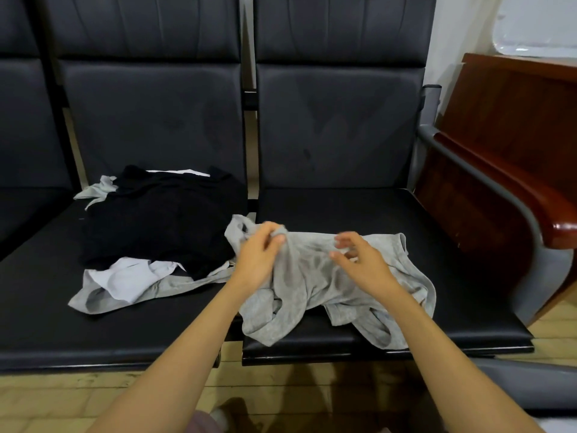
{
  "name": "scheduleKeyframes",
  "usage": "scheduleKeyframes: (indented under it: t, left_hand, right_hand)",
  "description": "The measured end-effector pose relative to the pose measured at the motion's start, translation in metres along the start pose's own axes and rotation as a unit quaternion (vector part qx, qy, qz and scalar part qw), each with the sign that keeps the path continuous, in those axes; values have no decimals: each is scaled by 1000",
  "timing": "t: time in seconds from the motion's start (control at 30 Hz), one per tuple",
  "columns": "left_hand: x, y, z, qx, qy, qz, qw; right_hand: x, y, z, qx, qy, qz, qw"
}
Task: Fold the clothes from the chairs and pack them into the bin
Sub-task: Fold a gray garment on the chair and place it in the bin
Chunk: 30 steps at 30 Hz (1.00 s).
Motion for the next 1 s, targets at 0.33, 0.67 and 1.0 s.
scheduleKeyframes:
  t: [0.33,0.67,1.0]
  left_hand:
    - [42,19,-29,-30,237,129,962]
    - [18,21,-32,37,174,285,942]
    - [16,11,-23,59,188,196,961]
  right_hand:
    - [-4,7,5,113,-31,275,954]
    - [-50,-56,13,221,-268,343,873]
    - [-41,-47,16,98,-114,-166,975]
Point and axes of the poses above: each hand's wrist, its own z-axis towards the middle knuckle, its own x-axis out of the palm, y = z × x, the point moved 6 cm from there along z, towards the middle knuckle, and after that the axes turned 7 degrees about x, right-handed, at the moved point
